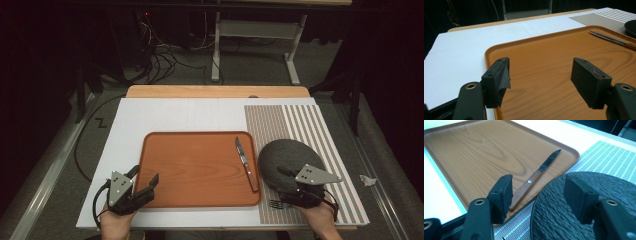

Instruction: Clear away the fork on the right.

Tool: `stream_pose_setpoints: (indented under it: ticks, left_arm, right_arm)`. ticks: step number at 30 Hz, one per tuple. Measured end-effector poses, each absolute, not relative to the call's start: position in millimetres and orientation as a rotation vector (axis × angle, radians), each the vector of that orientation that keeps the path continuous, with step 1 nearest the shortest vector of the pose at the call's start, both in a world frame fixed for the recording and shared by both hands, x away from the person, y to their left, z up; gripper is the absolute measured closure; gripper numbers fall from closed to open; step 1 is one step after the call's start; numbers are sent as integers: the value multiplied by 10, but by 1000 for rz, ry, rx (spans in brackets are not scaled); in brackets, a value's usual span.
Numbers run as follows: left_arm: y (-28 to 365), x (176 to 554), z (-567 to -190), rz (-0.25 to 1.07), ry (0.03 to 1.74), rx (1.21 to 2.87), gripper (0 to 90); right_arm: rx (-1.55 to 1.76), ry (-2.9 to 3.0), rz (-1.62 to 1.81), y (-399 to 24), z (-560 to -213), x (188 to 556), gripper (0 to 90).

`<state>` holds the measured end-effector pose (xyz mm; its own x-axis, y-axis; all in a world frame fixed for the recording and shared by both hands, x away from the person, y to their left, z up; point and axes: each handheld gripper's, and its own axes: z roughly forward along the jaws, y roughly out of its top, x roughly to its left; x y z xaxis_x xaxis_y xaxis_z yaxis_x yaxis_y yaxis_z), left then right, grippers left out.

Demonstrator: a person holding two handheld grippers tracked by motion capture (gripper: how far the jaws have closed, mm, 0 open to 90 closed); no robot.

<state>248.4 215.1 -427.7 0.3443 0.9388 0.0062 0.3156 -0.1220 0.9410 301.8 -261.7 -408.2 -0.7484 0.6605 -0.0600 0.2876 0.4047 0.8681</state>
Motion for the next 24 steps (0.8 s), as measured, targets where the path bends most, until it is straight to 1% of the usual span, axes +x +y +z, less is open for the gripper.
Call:
stream_pose_setpoints:
  ticks: [24]
  left_arm:
    - [2141, 2481, -4276, 818, 1141, 1651, 316]
  right_arm:
    - [917, 2163, 1282, -3123, -4123, 2881, 407]
